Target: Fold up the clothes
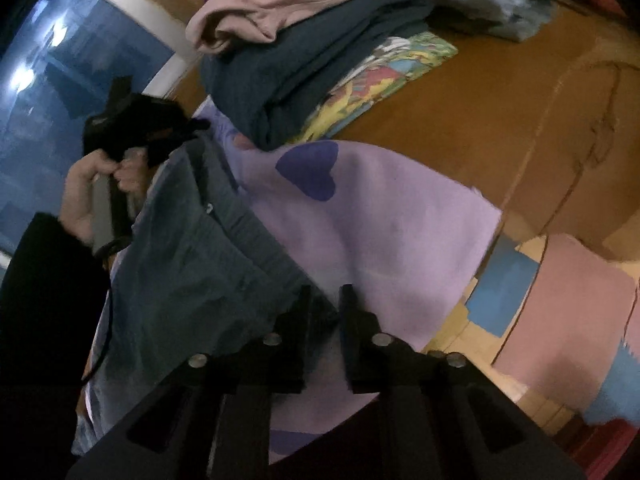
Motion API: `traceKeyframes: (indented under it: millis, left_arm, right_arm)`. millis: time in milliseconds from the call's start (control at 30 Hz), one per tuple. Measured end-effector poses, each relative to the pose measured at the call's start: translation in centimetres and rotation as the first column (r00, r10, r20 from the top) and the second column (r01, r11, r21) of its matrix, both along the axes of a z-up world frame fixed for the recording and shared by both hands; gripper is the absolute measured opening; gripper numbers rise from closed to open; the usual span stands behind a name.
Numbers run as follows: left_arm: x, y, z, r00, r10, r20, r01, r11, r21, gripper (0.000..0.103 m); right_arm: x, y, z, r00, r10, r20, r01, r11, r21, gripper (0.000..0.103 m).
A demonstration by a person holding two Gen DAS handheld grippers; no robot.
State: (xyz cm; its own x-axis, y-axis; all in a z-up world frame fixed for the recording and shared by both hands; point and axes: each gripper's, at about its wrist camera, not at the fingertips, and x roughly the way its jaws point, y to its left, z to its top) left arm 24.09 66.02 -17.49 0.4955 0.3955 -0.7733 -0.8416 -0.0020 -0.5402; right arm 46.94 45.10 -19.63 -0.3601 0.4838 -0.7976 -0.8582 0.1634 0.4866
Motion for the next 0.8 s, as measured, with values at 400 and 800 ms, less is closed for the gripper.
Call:
traceKeyframes:
  millis: [400, 800]
  left_arm:
    - [-11.0, -12.6, 8.2, 0.986, 0.153, 0.07, -0.164, 0.968, 0.188, 0.103]
    - [-35.5, -34.8, 10.4, 0.708, 0.703, -0.065, -0.681, 0.704, 0.199, 0.103]
  right_arm:
    - [-5.3, 1.4, 5.5, 0.912, 0.357, 0.202, -0.404, 0.866, 0.295, 0.076]
    - [-9.1, 8.0, 1.4, 0.901, 0.391, 0.188, -0.414, 0.904, 0.106, 0.01]
